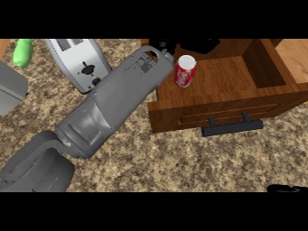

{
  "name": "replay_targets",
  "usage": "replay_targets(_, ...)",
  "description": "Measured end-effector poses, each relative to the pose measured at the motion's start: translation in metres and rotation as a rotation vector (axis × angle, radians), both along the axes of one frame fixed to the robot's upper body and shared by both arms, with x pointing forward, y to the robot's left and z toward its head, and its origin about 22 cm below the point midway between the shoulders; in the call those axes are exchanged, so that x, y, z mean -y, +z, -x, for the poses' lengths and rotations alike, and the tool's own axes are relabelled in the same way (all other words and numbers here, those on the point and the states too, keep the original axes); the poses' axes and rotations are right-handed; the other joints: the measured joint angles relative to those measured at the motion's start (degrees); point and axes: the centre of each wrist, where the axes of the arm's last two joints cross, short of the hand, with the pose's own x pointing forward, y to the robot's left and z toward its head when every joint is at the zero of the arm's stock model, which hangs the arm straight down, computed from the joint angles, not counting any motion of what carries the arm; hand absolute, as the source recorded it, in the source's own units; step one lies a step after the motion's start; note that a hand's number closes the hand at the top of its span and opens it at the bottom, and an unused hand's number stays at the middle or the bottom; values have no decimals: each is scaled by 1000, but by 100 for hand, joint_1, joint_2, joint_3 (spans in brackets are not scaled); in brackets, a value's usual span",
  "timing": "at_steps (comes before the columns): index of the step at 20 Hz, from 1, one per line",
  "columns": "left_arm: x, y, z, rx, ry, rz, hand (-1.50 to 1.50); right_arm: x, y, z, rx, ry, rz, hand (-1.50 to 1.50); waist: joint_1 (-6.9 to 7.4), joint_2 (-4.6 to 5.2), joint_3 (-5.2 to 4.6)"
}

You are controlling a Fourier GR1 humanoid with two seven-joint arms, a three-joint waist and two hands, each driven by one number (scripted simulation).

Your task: Pick up the can, place it into the drawer and close the drawer

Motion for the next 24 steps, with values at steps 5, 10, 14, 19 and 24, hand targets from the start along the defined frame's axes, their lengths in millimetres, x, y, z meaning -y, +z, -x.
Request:
replay_targets(5,-1,-8,2,8,24,10,-150,1,2,-3,2,5,6,-150,-10,4,-1)
replay_targets(10,-2,-10,2,8,43,45,-150,1,10,2,46,-9,70,-150,-9,-3,-3)
replay_targets(14,0,-8,4,0,52,81,-150,-1,22,2,98,-26,190,-150,17,-9,-6)
replay_targets(19,4,-2,6,-10,36,139,-150,-6,32,4,143,-23,333,-150,98,-25,-9)
replay_targets(24,9,6,7,10,31,182,-150,-12,36,-2,176,-29,475,-150,195,-39,-10)
